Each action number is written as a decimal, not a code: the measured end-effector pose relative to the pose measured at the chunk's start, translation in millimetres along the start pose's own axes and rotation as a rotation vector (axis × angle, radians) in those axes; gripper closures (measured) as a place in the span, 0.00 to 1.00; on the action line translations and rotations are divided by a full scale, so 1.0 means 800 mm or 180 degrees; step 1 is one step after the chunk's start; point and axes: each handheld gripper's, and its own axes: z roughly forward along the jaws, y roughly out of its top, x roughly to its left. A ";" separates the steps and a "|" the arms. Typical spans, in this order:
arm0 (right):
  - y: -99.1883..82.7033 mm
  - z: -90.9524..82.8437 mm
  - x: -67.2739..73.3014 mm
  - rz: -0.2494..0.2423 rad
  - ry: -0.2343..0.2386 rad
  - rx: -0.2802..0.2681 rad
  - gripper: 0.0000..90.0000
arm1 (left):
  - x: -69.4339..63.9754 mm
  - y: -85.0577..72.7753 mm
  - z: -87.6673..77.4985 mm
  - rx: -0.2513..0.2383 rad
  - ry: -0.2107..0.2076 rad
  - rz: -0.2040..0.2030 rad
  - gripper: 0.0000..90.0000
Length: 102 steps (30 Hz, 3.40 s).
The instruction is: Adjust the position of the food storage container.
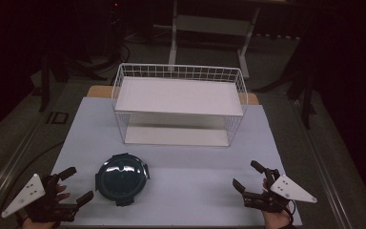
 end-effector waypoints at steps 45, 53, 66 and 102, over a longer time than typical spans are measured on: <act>-0.001 0.000 -0.002 0.0051 -0.0057 -0.0004 0.15 | 0.041 -0.011 0.010 0.1442 0.0022 -0.0113 0.77; -0.002 0.000 -0.005 0.0105 -0.0058 0.0026 0.15 | 0.041 -0.015 0.028 0.1758 0.0107 0.0000 0.99; -0.004 0.004 -0.003 0.0106 0.0000 0.0064 0.15 | 0.037 -0.004 0.045 0.1783 0.0023 0.0066 1.00; -0.004 0.007 0.000 0.0107 0.0065 0.0085 0.15 | 0.010 0.012 0.140 0.1879 -0.0285 0.0195 1.00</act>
